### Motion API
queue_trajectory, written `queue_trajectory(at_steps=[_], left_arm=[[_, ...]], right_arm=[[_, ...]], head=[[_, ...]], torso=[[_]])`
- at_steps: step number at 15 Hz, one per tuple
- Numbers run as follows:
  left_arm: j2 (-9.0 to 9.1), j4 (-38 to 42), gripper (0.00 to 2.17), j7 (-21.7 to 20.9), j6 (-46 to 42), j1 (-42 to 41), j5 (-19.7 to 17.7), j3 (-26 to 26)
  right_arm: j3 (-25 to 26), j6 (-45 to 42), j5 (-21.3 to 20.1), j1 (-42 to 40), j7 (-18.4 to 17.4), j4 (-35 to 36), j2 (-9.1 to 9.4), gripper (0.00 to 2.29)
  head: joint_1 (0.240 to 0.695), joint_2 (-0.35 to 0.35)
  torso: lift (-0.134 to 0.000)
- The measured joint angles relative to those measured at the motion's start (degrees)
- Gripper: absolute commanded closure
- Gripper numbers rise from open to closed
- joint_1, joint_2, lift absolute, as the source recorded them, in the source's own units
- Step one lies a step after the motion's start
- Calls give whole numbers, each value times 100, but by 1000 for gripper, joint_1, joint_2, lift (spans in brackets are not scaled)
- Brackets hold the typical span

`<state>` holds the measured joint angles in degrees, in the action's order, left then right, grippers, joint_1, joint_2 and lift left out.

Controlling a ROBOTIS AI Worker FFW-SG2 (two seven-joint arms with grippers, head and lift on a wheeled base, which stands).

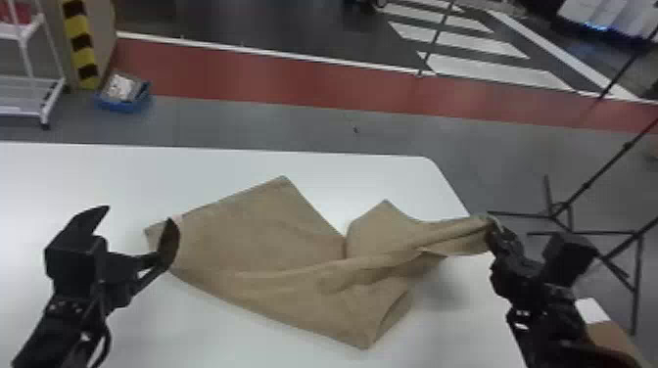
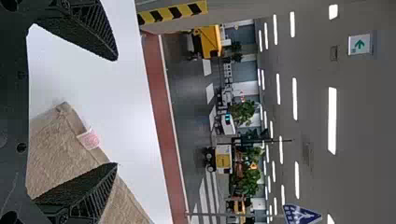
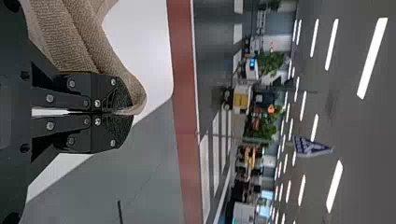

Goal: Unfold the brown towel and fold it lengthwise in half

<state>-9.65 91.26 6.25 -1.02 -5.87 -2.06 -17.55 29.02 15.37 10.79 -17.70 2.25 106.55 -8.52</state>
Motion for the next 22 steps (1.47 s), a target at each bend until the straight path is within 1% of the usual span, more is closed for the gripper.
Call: queue_trajectory(at_steps=[1,3,6,7,10,12,13,14,15,16,19,22], left_arm=[[6,-52,73,-31,24,33,-1,-45],[16,-170,93,-78,45,102,-8,-102],[45,-374,272,-458,139,257,-37,-125],[49,-503,275,-621,235,365,-82,-126],[55,-931,424,-980,580,686,-208,-117],[55,-1111,731,-1058,731,800,-223,-106],[53,-1165,741,-1079,773,821,-223,-93],[51,-1188,1231,-1084,803,829,-220,-79],[47,-1196,1622,-1078,840,828,-219,-54],[39,-1180,1690,-1031,863,800,-220,-17],[2,-933,1693,-1000,861,584,-221,112],[-13,-204,1693,-834,786,146,-220,394]], right_arm=[[125,121,30,46,-109,-52,0,1112],[134,197,52,78,-76,-103,0,1112],[-199,183,-58,105,76,-104,0,1112],[-311,182,-112,122,112,-95,0,1112],[-503,181,-253,151,128,-78,27,1112],[-524,182,-289,152,127,-78,39,1112],[-524,182,-291,153,135,-83,42,1112],[-522,182,-291,158,142,-94,43,1112],[-521,182,-289,170,164,-113,43,1112],[-521,178,-287,188,194,-136,45,1112],[-576,165,-296,224,223,-160,53,1112],[-676,164,-297,232,270,-158,53,1112]], head=[[695,-350],[695,-350],[695,-350],[695,-350],[695,-350],[695,-350],[695,-350],[695,-350],[695,-350],[695,-350],[695,-350],[695,-336]], torso=[[-119],[-119],[-119],[-119],[-119],[-119],[-119],[-119],[-119],[-119],[-119],[-119]])
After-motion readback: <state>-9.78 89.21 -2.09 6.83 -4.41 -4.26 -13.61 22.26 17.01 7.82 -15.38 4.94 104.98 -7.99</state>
